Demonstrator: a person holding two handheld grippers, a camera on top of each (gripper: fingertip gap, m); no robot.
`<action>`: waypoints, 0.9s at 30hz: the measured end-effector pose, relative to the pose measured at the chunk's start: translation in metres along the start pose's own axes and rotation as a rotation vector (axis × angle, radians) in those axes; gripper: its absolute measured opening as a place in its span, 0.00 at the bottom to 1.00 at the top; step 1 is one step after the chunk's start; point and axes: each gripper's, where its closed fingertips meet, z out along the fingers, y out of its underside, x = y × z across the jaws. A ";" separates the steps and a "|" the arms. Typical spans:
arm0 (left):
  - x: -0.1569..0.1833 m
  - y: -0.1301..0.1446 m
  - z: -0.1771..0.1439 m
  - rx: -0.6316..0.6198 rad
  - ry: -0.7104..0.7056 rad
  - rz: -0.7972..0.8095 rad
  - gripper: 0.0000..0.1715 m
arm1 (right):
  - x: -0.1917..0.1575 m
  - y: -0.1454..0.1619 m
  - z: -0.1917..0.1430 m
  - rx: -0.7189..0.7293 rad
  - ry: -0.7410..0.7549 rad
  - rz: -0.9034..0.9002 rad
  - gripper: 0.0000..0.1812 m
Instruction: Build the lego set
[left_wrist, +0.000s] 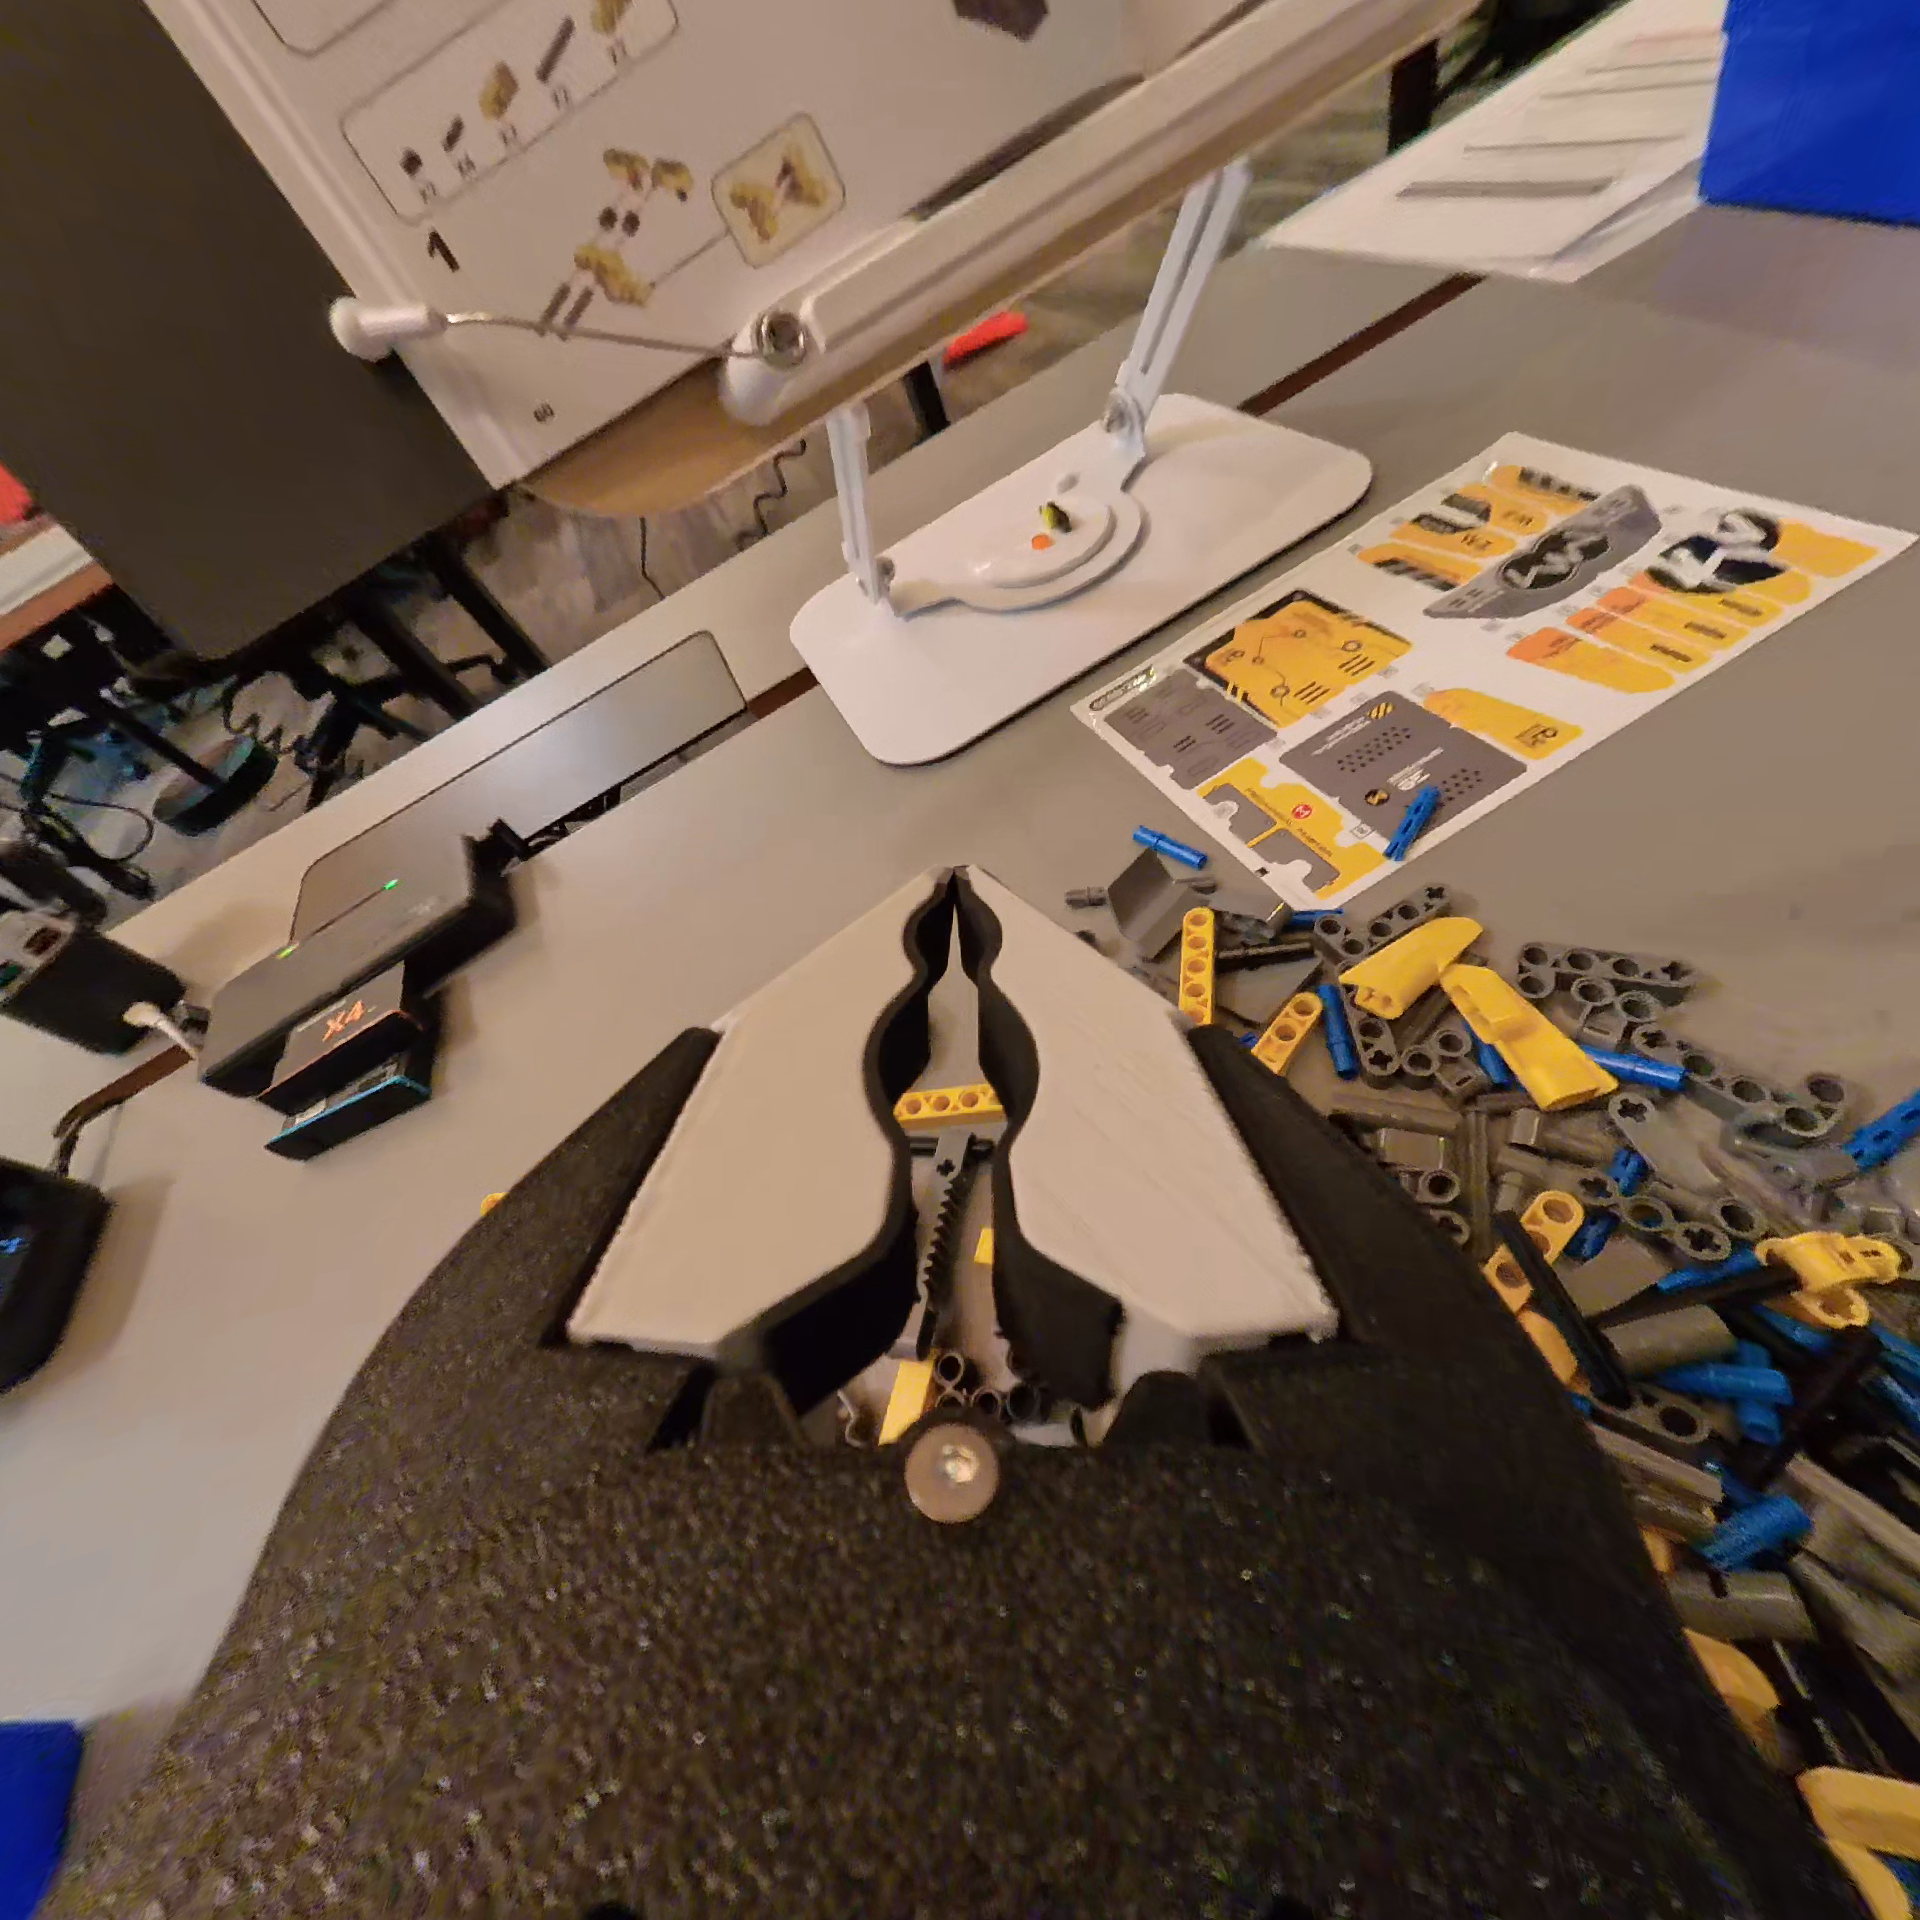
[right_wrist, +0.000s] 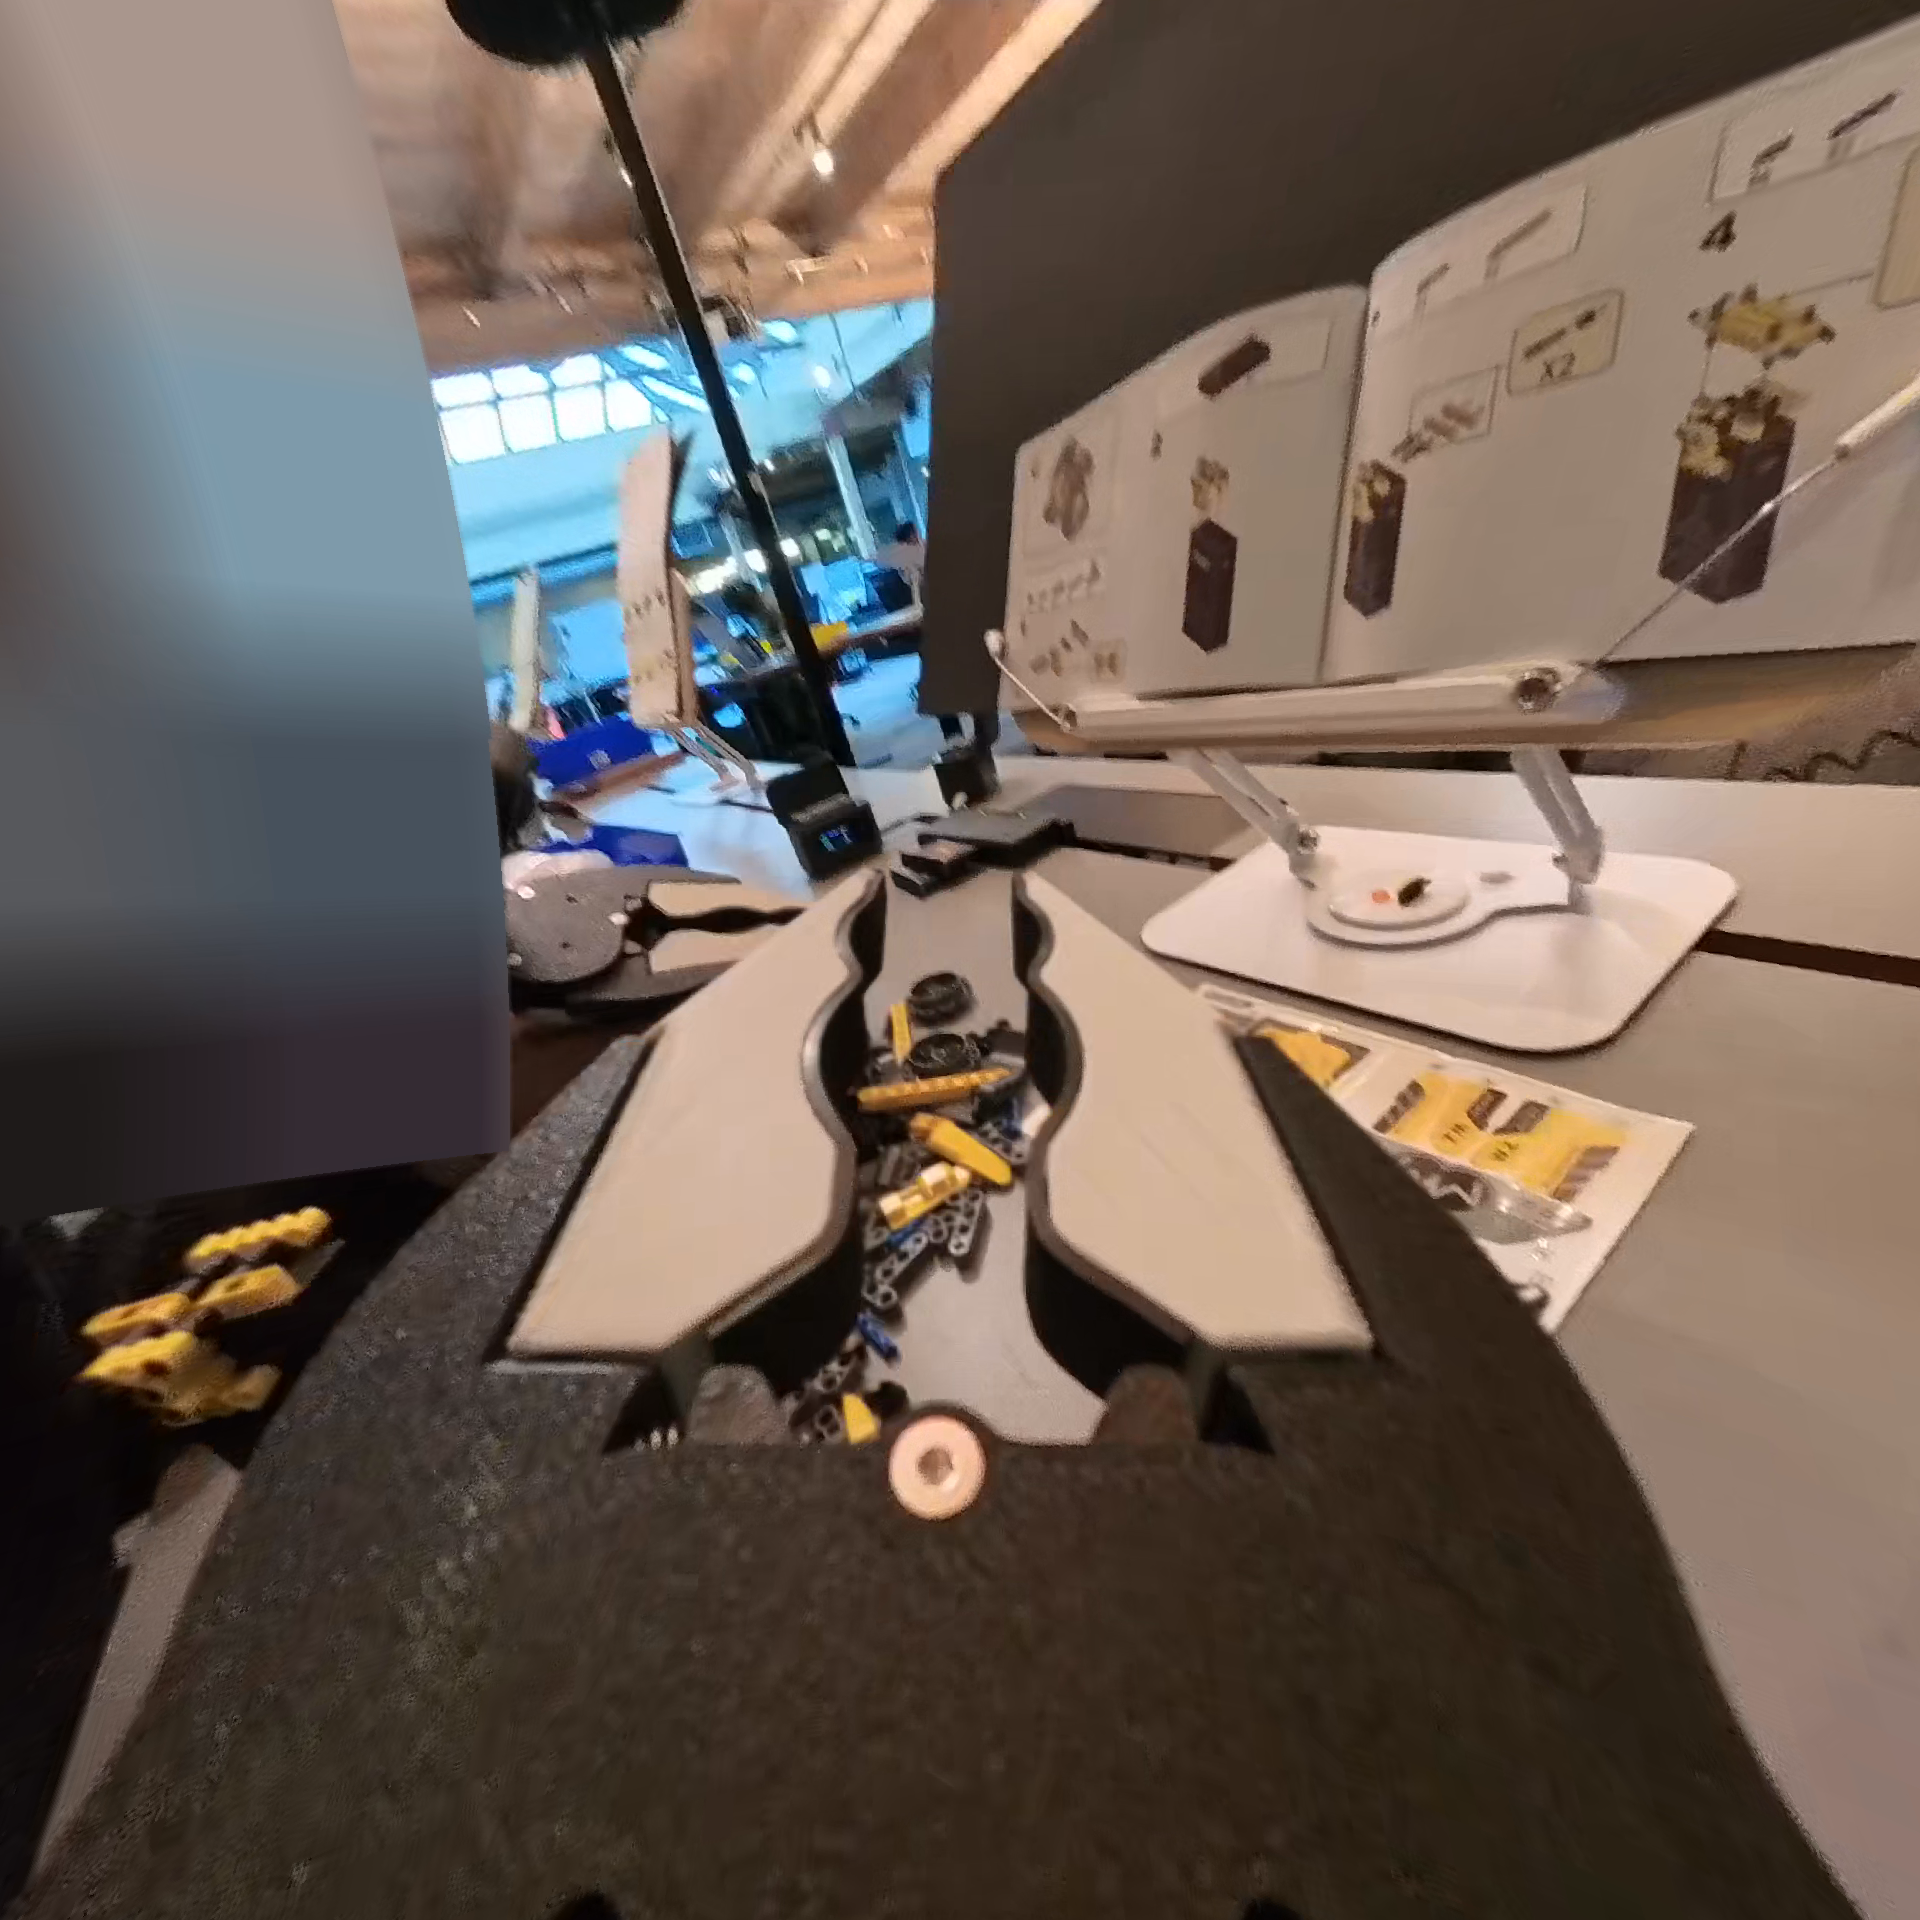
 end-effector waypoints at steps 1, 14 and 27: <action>0.001 -0.002 -0.001 0.016 0.015 -0.018 0.00 | 0.001 -0.003 -0.002 0.014 -0.001 0.002 0.13; -0.007 -0.025 -0.018 0.144 0.041 -0.146 0.00 | -0.008 0.008 0.006 -0.024 -0.017 -0.044 0.13; -0.016 -0.024 -0.021 0.159 0.013 -0.200 0.00 | 0.013 0.035 0.011 -0.129 0.078 -0.155 0.11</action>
